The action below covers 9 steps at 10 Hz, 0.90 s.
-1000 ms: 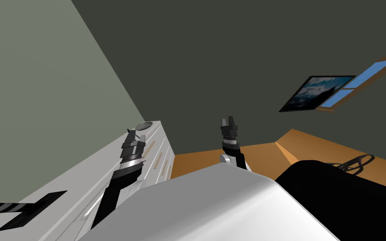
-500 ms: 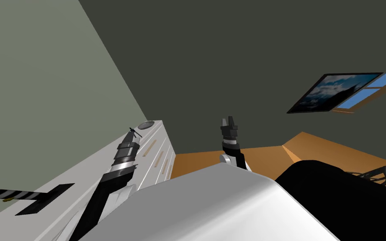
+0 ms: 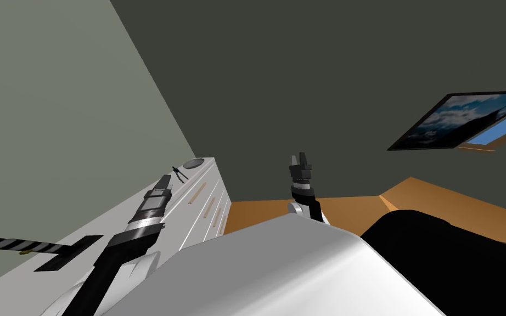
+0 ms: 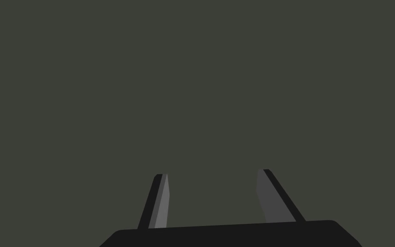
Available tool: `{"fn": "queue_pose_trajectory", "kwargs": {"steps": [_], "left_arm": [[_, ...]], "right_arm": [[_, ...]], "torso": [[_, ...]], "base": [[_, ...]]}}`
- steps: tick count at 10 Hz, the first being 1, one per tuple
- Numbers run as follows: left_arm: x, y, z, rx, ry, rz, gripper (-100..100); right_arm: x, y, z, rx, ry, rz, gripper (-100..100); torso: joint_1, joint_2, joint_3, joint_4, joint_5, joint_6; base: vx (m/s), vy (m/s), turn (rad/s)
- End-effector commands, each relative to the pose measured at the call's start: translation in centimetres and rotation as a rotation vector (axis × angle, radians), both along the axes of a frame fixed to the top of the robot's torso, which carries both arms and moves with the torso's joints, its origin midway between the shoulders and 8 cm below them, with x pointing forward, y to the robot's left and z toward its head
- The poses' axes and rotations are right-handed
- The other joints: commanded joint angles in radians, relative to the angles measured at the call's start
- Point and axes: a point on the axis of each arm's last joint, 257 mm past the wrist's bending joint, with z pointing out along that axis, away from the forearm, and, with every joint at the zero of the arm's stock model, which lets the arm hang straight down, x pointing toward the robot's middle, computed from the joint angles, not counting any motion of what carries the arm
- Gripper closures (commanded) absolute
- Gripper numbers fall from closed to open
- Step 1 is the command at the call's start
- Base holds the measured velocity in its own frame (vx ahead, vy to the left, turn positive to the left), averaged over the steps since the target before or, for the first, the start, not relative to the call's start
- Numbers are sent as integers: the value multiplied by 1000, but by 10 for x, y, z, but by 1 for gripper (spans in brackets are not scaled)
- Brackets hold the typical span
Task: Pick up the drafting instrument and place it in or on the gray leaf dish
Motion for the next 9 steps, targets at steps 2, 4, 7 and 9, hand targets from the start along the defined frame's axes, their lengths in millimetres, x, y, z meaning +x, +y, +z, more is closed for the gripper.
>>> {"fn": "queue_pose_trajectory", "kwargs": {"steps": [2, 4, 7, 9], "left_arm": [[-4, 18, -3, 108, 57, 51, -100], [-9, 30, -5, 196, 99, 83, -100], [-16, 43, -7, 333, 158, 119, -100], [-20, 49, -9, 423, 193, 134, -100]], "right_arm": [[0, 0, 0, 0, 0, 0, 0], [0, 0, 0, 0, 0, 0, 0], [0, 0, 0, 0, 0, 0, 0], [0, 0, 0, 0, 0, 0, 0]], "torso": [[0, 0, 0, 0, 0, 0], [1, 0, 0, 0, 0, 0], [1, -2, -1, 0, 0, 0], [2, -2, -1, 0, 1, 0]], "base": [[23, -10, 46], [35, -3, 33], [50, 6, 12], [51, 17, -10]]}}
